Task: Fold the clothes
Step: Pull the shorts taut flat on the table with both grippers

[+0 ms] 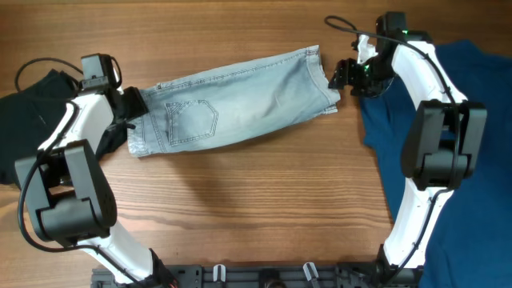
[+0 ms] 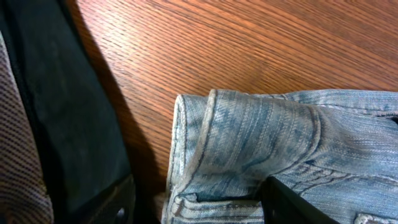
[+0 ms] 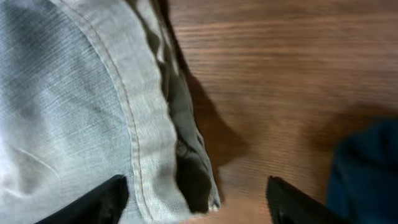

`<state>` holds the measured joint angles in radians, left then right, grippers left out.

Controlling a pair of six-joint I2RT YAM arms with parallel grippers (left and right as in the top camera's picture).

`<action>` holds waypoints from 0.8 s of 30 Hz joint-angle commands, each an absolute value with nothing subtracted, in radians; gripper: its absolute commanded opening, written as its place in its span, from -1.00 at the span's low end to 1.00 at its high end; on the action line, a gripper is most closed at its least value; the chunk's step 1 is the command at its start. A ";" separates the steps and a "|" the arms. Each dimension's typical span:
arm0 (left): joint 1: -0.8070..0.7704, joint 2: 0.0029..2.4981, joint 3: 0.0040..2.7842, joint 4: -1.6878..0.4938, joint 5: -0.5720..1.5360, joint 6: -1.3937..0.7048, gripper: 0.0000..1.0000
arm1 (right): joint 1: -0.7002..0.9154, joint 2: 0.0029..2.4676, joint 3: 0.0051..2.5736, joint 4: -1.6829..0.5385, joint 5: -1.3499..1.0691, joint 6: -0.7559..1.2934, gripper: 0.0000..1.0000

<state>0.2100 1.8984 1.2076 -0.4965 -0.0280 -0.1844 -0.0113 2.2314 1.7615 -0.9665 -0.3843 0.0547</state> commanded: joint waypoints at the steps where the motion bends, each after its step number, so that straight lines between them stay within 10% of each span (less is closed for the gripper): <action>1: 0.228 1.895 1.216 -0.542 -0.015 -0.194 0.35 | 0.024 2.244 1.669 -0.904 -0.393 0.004 0.63; 4: 0.228 1.858 1.218 -0.579 0.010 -0.194 0.25 | 0.028 2.252 1.594 -0.869 -0.418 0.026 0.16; 6: 0.228 1.818 1.218 -0.592 0.010 -0.194 0.01 | 0.028 2.252 1.541 -0.872 -0.392 0.041 -0.68; 8: 0.228 1.800 1.218 -0.599 0.010 -0.194 -0.14 | 0.025 2.251 1.538 -0.916 -0.290 0.113 -0.85; 11: 0.228 1.798 1.218 -0.626 0.051 -0.186 -0.15 | 0.023 2.221 1.541 -1.042 -0.163 0.160 -0.84; 12: 0.228 1.798 1.218 -0.635 0.056 -0.187 -0.11 | 0.024 2.206 1.541 -1.069 -0.154 0.156 -0.43; 14: 0.228 1.799 1.217 -0.663 0.060 -0.199 0.37 | 0.021 2.163 1.541 -1.085 -0.153 0.157 0.12; 17: 0.232 1.801 1.217 -0.687 0.149 -0.196 0.92 | 0.019 2.065 1.541 -1.085 -0.153 0.156 0.22; 21: 0.290 1.848 1.216 -0.690 0.315 -0.111 0.90 | 0.023 1.911 1.541 -1.081 -0.319 0.101 0.08; 24: 0.290 1.852 1.218 -0.723 0.329 -0.107 0.54 | 0.037 1.883 1.538 -1.060 -0.427 0.134 -0.65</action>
